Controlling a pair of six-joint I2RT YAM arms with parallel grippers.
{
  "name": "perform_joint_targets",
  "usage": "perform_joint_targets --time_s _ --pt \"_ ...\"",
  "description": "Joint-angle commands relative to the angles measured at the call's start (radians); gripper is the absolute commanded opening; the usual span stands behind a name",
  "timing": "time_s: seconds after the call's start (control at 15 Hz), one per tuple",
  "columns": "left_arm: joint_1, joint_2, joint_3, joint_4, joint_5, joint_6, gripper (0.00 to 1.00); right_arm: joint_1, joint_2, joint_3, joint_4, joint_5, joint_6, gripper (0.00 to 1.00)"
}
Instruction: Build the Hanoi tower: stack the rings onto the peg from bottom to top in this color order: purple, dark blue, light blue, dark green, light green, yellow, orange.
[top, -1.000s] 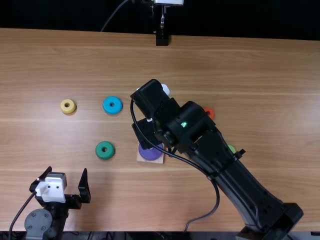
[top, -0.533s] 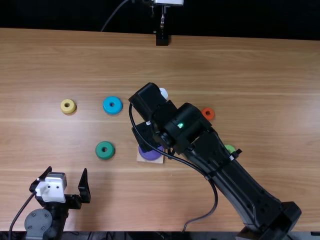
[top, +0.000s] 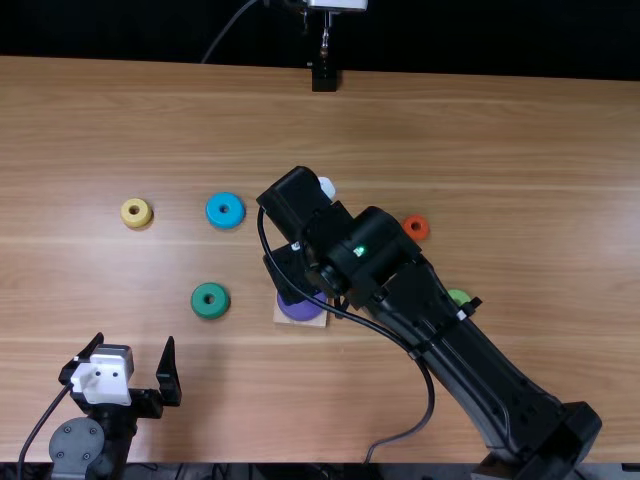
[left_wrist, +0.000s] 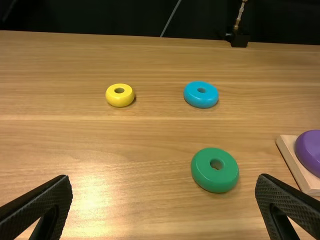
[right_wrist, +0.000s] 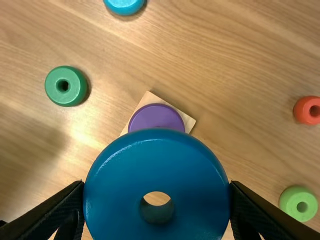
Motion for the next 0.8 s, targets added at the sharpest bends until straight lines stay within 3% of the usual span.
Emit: perform_joint_targets --time_s 0.0,0.73 --pt "-0.007 -0.012 -0.105 -0.077 0.003 0.006 1.00 0.000 -0.012 -0.009 0.004 0.005 0.001 0.00" --pt "-0.007 -0.012 -0.105 -0.077 0.003 0.006 1.00 -0.008 0.068 -0.008 0.004 0.003 -0.001 0.00"
